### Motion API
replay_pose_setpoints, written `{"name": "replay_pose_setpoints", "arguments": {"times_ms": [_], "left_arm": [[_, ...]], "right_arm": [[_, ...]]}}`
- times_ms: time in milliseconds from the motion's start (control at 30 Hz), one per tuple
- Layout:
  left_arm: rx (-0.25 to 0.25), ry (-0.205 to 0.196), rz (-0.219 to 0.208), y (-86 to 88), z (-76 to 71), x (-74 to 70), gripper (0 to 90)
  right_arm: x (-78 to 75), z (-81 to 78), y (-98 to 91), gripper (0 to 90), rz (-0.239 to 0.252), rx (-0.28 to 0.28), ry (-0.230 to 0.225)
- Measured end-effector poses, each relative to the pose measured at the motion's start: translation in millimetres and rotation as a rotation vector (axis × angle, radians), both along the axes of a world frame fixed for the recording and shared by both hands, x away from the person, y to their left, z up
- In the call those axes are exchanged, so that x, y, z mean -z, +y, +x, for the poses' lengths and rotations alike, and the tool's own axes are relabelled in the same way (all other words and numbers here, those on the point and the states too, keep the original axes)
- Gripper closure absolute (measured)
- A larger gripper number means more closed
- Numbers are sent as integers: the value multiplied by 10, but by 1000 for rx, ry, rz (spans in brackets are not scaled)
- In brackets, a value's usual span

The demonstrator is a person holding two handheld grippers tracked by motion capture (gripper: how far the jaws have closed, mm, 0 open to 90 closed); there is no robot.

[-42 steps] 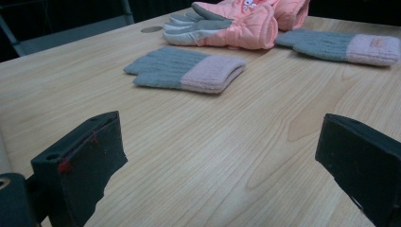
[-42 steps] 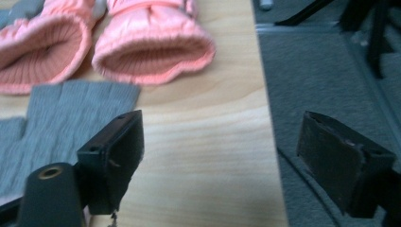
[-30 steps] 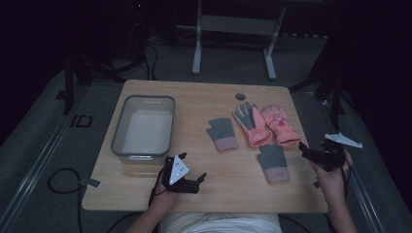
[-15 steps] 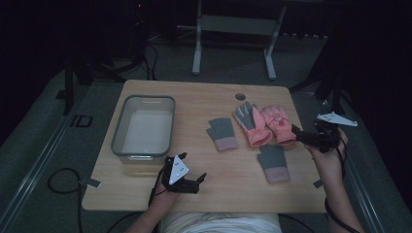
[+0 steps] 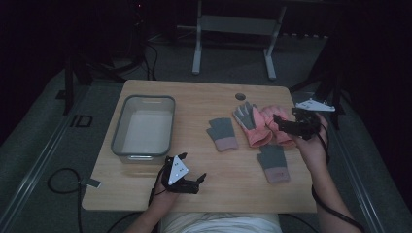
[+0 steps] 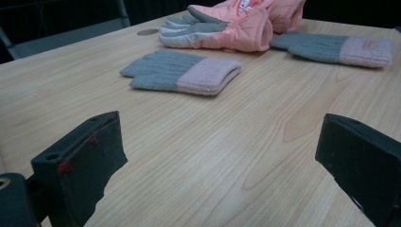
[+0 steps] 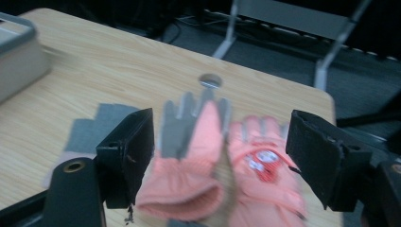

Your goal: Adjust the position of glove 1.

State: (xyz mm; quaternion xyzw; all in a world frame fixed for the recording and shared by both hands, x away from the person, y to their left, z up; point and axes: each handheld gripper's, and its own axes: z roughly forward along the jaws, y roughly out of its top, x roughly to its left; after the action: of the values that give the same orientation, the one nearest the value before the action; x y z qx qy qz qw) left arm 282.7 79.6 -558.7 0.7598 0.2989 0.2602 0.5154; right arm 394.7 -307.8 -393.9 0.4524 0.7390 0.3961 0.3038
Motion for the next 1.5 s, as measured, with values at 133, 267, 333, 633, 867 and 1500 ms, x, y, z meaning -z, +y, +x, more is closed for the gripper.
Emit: {"name": "replay_pose_setpoints", "arguments": {"times_ms": [133,267,333,633,867,1500], "left_arm": [[0,3,-3,1,1,0,16],[1,6,-5,4,2,0,16],[1,7,-6,5,3,0,16],[3,12,-13,13,10,-1,16],[7,14,-19,16,12,0,16],[10,14,-24,21,12,0,16]], "right_arm": [[0,62,168,251,-8,-50,10],[27,125,345,251,-4,-112,29],[34,135,377,251,1,-124,33],[259,297,802,385,16,-278,79],[505,417,1053,483,8,-335,126],[1152,815,1374,600,-102,-374,246]]}}
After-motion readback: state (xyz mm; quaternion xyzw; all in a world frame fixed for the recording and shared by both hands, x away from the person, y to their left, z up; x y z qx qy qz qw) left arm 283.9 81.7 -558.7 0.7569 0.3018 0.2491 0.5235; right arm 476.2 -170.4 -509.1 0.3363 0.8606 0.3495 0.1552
